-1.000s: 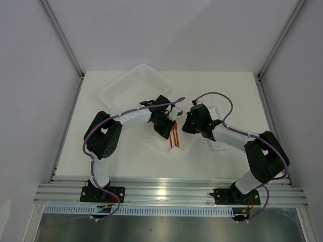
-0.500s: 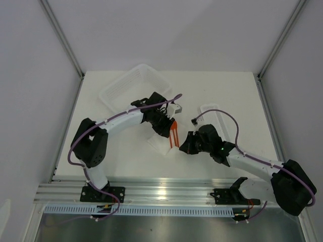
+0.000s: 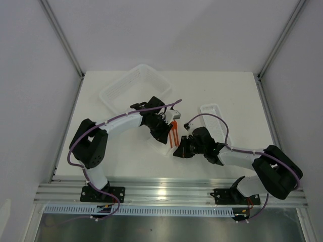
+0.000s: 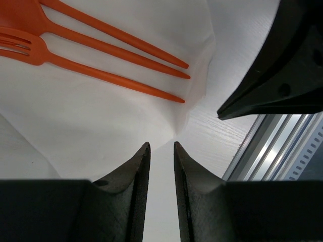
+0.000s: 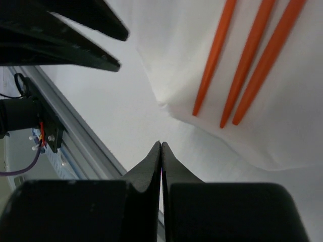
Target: Place the utensils on the paper napkin and roll it up
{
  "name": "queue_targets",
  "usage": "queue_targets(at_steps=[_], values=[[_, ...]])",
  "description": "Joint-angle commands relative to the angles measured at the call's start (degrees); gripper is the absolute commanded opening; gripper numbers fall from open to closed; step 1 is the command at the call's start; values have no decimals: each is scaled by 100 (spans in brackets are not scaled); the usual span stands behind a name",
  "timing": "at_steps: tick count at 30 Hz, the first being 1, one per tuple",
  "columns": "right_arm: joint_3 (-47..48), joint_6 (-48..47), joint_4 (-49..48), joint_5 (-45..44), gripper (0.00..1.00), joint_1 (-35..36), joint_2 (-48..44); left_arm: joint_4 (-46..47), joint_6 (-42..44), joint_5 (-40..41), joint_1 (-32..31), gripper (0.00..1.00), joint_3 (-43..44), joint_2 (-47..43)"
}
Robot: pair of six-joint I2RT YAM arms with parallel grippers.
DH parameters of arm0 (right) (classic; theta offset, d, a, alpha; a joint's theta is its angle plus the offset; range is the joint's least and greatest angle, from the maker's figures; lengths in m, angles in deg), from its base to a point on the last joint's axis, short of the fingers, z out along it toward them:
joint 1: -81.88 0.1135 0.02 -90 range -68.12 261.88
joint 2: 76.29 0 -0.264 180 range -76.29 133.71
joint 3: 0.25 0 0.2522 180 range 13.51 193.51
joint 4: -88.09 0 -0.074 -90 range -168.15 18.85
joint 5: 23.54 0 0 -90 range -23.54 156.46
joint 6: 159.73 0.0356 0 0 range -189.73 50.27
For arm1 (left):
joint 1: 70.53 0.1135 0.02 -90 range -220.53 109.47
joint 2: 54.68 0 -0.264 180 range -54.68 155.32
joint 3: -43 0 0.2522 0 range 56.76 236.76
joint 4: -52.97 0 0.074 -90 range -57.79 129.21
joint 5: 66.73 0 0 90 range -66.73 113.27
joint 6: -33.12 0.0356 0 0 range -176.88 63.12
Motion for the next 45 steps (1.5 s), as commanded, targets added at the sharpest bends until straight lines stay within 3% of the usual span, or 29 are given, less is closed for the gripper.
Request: queue_targets(at_steps=[1, 13, 25, 33, 45], values=[[213, 96, -513, -31, 0, -186, 325, 25, 183, -129, 14, 29, 46, -237], [460, 255, -821, 137, 0, -451, 1055, 7, 666, -375, -135, 30, -191, -352], [600, 659, -901, -30, 0, -609, 1626, 51, 526, -155, -469, 32, -24, 96], [556, 765, -848, -109, 0, -618, 1477, 543, 78, -207, -583, 33, -262, 193], [556, 888, -673, -197, 0, -618, 1346, 543, -10, 179, -742, 32, -209, 712]])
